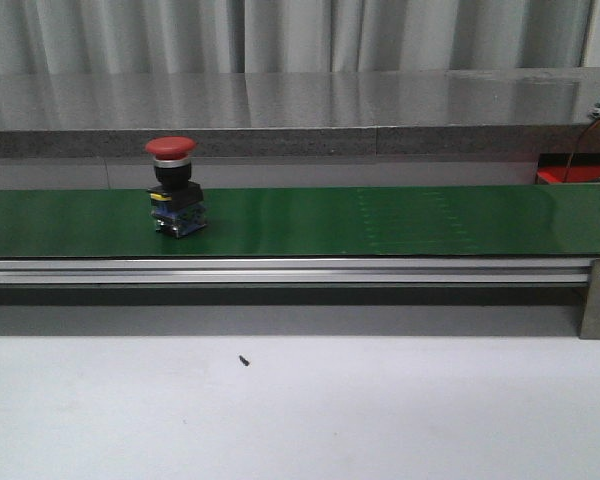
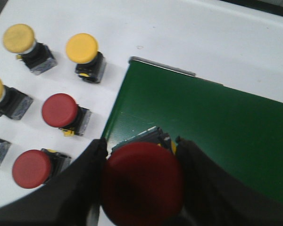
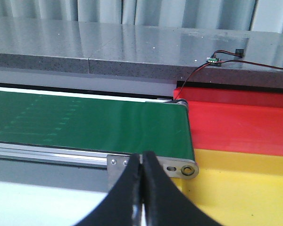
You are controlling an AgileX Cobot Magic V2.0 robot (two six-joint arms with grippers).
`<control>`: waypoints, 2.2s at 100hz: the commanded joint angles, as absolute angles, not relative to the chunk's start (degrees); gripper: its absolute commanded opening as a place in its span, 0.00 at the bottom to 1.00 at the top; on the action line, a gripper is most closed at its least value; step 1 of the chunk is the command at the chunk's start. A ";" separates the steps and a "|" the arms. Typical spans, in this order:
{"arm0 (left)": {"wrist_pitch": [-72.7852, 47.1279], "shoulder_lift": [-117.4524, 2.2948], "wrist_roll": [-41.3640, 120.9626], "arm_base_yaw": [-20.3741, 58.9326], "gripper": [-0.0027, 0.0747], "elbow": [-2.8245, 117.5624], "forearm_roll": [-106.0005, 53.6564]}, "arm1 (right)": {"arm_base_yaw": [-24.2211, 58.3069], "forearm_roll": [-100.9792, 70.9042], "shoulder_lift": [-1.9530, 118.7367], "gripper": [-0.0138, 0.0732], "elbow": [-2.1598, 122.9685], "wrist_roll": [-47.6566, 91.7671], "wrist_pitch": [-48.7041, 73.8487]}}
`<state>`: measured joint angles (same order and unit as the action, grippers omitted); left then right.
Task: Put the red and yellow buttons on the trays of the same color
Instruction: 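Set the second red button on the belt and release it, then move the right gripper above the red button arriving on the belt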
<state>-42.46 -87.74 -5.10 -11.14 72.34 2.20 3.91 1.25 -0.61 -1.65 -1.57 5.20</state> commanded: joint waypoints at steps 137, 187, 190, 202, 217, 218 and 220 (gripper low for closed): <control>-38.75 -79.49 12.20 -7.68 0.80 78.00 -16.62 | 3.50 1.75 -1.56 0.05 -0.61 -1.45 0.59; -32.04 -49.05 19.14 -7.68 0.67 51.65 -21.99 | 3.51 1.75 -1.56 0.05 -0.61 -1.45 -1.31; -31.75 -47.12 19.80 -7.68 0.62 49.79 -21.99 | 3.51 1.75 -1.56 0.05 -0.61 -1.45 -2.22; -30.66 -40.51 22.61 -7.58 0.38 42.39 -22.10 | 3.51 1.75 -1.56 0.05 -0.61 -1.45 -6.20; -26.63 -33.30 22.61 -7.58 0.05 34.47 -25.53 | 3.51 -0.31 -1.25 0.05 2.04 -1.45 -4.65; -26.49 -32.75 22.61 -7.58 0.02 33.88 -25.65 | 3.51 -0.56 -1.12 0.05 2.33 -1.45 -3.81; -26.10 -31.99 22.61 -7.58 0.01 33.07 -25.94 | 3.51 -0.89 -0.96 0.05 3.28 -1.45 -2.36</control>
